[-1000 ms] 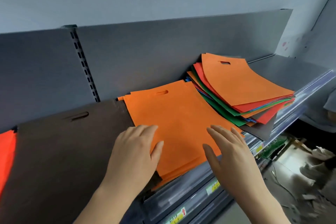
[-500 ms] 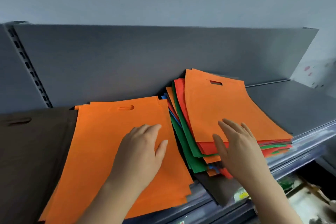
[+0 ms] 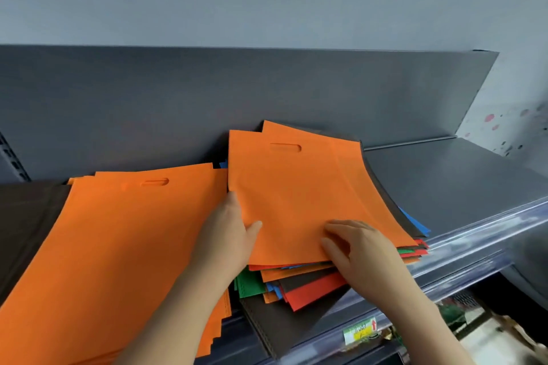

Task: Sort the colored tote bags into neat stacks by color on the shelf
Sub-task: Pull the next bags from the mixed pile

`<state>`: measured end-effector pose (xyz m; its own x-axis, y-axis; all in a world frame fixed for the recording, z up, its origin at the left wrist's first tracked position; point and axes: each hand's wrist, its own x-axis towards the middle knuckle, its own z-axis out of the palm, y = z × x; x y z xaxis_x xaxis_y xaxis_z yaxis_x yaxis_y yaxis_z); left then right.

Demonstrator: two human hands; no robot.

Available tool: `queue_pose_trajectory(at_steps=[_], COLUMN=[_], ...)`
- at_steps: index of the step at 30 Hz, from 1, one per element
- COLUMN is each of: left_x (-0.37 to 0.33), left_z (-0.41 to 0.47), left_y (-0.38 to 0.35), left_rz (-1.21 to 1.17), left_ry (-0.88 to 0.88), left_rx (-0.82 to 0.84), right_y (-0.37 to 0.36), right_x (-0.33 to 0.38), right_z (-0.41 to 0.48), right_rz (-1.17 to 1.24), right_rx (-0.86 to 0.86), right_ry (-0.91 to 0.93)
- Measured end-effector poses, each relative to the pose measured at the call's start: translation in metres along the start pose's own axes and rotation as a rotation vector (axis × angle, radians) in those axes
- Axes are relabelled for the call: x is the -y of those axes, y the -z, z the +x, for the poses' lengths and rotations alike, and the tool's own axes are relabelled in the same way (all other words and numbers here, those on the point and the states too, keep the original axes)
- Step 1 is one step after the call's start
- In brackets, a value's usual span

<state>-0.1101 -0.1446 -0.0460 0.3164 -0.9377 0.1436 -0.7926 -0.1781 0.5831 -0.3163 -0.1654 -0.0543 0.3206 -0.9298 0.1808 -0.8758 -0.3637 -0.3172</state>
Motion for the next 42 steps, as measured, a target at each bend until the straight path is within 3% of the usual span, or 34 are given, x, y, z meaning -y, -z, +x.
queue_pose_trajectory(at_steps=[3,5,8,14,19,29,35,42], left_x=[-0.003,-0.003,0.0,-0.001,0.0,-0.009,0.011,0.073], left_z=[-0.003,-0.003,-0.002,0.002,0.005,0.0,-0.019,-0.056], left_y=[0.007,0.009,0.006,0.001,-0.002,0.002,0.038,0.102], left_rz=[-0.032,-0.052,-0.09,-0.119,-0.103,-0.141,-0.171,-0.107], left_ry=[0.039,0.056,0.066,0.08,0.096,0.052,0.017,0.078], left_rx=[-0.081,-0.106,-0.091,-0.029,0.001,-0.075,-0.222,-0.3], right_y=[0.004,0.006,0.01,0.003,0.01,0.014,0.016,-0.005], right_x=[-0.009,-0.021,-0.031,-0.027,-0.04,-0.026,0.007,0.085], right_z=[0.001,0.005,0.011,0.012,0.014,0.011,0.006,-0.002], right_rz=[0.045,-0.019,-0.17,-0.167,-0.222,0.174,0.226,0.275], right_rx=[-0.03,-0.081,-0.02,-0.005,-0.011,-0.133,-0.277,-0.225], right_ry=[-0.007,-0.122,-0.27,-0.141,-0.284,-0.226,-0.072,0.063])
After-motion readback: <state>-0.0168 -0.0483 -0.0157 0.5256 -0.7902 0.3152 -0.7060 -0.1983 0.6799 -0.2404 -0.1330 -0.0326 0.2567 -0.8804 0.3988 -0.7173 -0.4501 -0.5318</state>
